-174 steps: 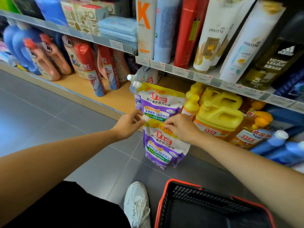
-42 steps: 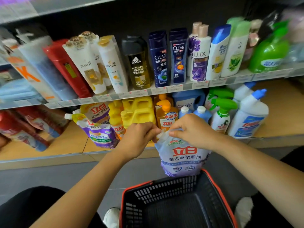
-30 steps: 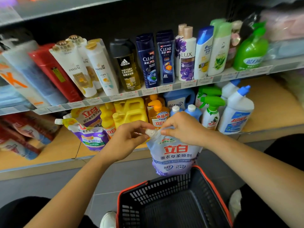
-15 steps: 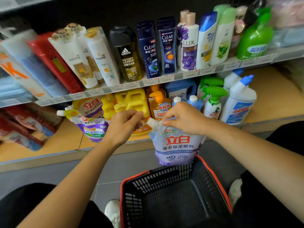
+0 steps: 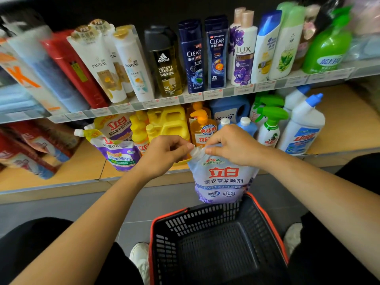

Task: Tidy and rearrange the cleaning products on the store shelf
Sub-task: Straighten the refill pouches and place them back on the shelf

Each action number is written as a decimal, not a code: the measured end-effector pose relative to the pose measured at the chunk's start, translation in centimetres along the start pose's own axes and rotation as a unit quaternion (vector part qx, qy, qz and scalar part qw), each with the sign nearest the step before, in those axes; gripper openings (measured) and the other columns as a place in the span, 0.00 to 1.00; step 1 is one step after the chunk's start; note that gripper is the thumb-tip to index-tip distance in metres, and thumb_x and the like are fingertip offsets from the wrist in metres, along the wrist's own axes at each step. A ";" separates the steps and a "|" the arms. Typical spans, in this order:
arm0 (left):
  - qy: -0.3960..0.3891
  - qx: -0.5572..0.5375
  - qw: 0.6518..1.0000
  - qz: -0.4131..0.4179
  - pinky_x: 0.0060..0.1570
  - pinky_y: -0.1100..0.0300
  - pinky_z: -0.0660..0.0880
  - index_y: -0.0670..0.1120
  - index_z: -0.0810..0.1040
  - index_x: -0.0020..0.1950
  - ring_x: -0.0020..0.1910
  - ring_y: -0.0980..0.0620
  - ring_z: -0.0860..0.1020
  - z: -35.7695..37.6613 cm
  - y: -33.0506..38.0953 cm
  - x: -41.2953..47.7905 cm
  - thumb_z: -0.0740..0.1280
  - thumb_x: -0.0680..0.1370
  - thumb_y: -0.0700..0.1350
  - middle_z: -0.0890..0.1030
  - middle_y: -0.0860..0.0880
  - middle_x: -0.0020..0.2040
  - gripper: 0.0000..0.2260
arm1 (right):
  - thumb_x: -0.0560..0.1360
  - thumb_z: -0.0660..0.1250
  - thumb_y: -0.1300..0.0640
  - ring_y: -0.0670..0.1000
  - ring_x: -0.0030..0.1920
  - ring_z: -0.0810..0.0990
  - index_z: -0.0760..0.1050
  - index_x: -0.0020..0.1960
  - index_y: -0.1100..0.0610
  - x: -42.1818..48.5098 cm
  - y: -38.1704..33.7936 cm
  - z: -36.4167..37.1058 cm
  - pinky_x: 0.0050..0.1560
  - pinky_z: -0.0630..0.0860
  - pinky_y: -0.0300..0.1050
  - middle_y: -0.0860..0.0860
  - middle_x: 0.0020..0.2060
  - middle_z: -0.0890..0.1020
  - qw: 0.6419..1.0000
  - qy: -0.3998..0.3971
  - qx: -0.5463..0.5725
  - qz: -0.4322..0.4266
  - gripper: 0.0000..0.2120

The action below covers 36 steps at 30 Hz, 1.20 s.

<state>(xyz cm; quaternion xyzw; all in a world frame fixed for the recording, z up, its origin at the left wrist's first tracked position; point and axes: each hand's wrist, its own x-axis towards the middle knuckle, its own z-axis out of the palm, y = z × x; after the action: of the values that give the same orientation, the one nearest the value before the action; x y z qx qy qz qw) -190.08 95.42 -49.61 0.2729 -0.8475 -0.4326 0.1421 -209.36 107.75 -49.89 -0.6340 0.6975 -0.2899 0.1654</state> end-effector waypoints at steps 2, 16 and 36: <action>0.004 0.014 1.000 0.005 0.43 0.49 0.80 0.47 0.85 0.48 0.36 0.55 0.80 0.0 0.0 0.0 0.69 0.80 0.50 0.84 0.47 0.38 0.09 | 0.77 0.71 0.54 0.49 0.43 0.83 0.86 0.50 0.54 0.0 0.0 0.0 0.46 0.80 0.56 0.49 0.41 0.86 1.000 -0.001 -0.001 -0.003 0.06; -0.005 -0.166 0.985 0.053 0.55 0.60 0.80 0.52 0.78 0.66 0.62 0.54 0.81 -0.2 0.7 -0.4 0.66 0.76 0.26 0.84 0.53 0.60 0.26 | 0.77 0.71 0.54 0.50 0.45 0.83 0.86 0.52 0.53 0.0 0.1 -0.2 0.47 0.79 0.56 0.50 0.43 0.87 1.000 -0.001 -0.001 0.004 0.07; 0.026 -0.036 0.998 0.051 0.51 0.54 0.82 0.51 0.85 0.53 0.51 0.52 0.84 -0.1 1.2 -0.6 0.72 0.76 0.34 0.86 0.52 0.50 0.13 | 0.77 0.71 0.54 0.51 0.45 0.84 0.86 0.52 0.55 -0.5 -0.2 -0.3 0.47 0.79 0.56 0.52 0.44 0.87 1.000 0.000 -0.002 -0.017 0.07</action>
<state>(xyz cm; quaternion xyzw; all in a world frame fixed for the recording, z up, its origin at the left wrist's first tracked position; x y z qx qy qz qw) -189.93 96.32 -48.64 0.2354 -0.8403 -0.4477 0.1950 -209.32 108.29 -49.58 -0.6463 0.6871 -0.2912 0.1596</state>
